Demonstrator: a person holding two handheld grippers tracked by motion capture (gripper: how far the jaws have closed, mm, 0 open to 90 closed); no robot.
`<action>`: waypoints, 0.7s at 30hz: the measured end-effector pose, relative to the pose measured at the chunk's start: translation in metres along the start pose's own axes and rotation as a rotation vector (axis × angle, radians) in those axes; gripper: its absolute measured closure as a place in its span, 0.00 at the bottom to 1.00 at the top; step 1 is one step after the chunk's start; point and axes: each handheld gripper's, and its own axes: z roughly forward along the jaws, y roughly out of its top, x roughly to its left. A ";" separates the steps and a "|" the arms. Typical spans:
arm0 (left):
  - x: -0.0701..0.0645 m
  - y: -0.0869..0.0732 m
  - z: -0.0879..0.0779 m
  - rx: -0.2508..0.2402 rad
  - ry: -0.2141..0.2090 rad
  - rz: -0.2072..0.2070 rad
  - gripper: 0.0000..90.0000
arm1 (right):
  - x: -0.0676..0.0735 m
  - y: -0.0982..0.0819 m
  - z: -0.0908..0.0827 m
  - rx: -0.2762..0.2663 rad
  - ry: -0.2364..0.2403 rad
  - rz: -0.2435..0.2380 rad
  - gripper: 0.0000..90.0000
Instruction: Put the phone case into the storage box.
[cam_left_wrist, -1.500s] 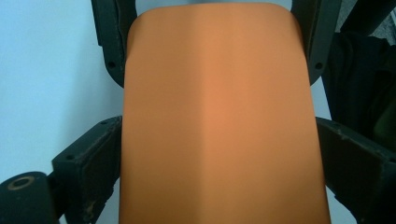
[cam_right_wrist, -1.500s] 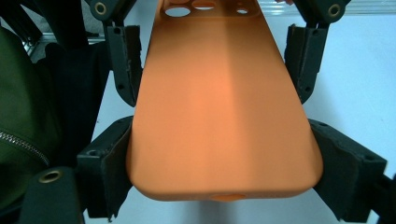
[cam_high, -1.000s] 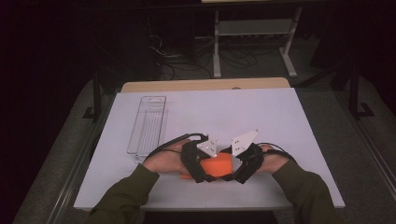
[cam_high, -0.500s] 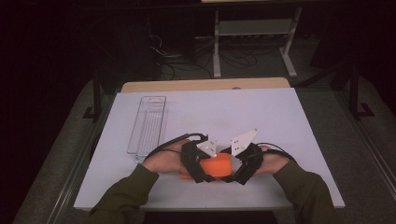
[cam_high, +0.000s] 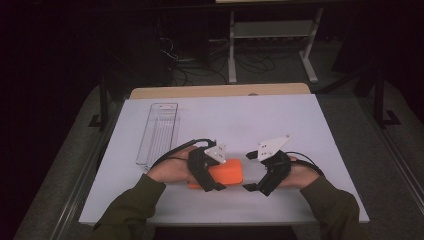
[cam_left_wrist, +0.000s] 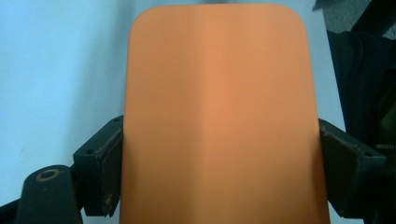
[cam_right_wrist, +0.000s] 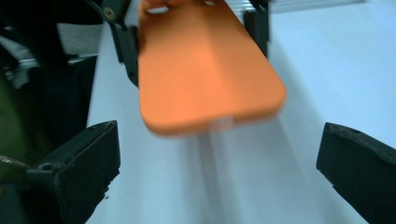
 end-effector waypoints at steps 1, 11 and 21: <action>0.001 -0.001 -0.002 -0.005 0.006 -0.009 0.17 | 0.000 -0.002 -0.002 -0.004 -0.012 0.013 0.00; 0.012 -0.009 -0.013 -0.010 0.043 -0.056 0.17 | 0.007 -0.022 -0.008 -0.026 -0.089 0.132 0.00; 0.018 -0.012 -0.016 -0.016 0.088 -0.113 0.17 | 0.010 -0.048 -0.009 -0.023 -0.329 0.296 0.00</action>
